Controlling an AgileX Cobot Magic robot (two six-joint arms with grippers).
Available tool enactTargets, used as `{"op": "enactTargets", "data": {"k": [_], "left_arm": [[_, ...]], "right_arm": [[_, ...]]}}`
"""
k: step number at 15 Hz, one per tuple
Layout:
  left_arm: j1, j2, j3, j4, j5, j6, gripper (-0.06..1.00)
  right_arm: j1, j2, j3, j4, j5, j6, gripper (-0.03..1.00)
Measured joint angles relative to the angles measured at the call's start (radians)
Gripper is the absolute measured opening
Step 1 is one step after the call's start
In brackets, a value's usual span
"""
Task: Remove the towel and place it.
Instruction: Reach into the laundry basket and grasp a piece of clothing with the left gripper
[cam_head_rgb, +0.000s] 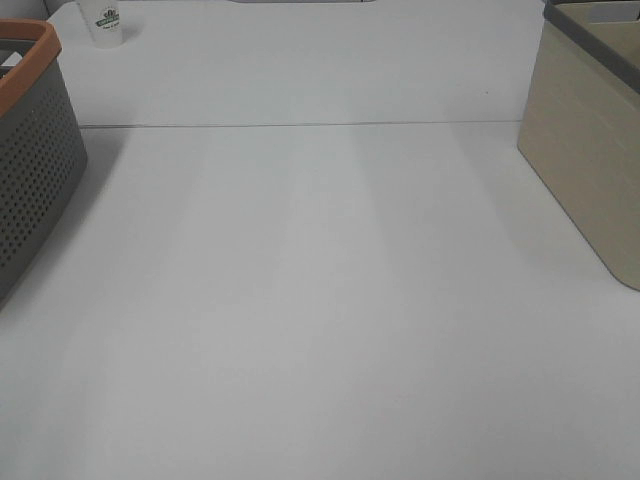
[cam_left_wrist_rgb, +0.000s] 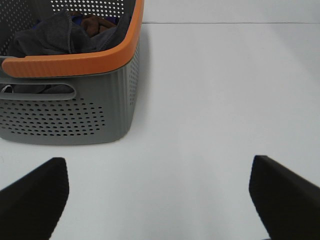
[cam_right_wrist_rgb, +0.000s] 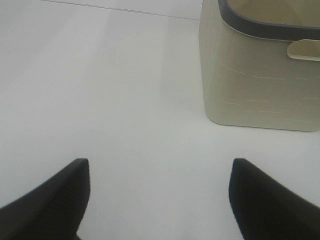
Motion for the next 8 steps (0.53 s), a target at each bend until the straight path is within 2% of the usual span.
{"op": "enactTargets", "data": {"k": [8], "left_arm": [[0.0, 0.0, 0.0, 0.0, 0.0, 0.0, 0.91]], "right_arm": [[0.0, 0.0, 0.0, 0.0, 0.0, 0.0, 0.76]]}}
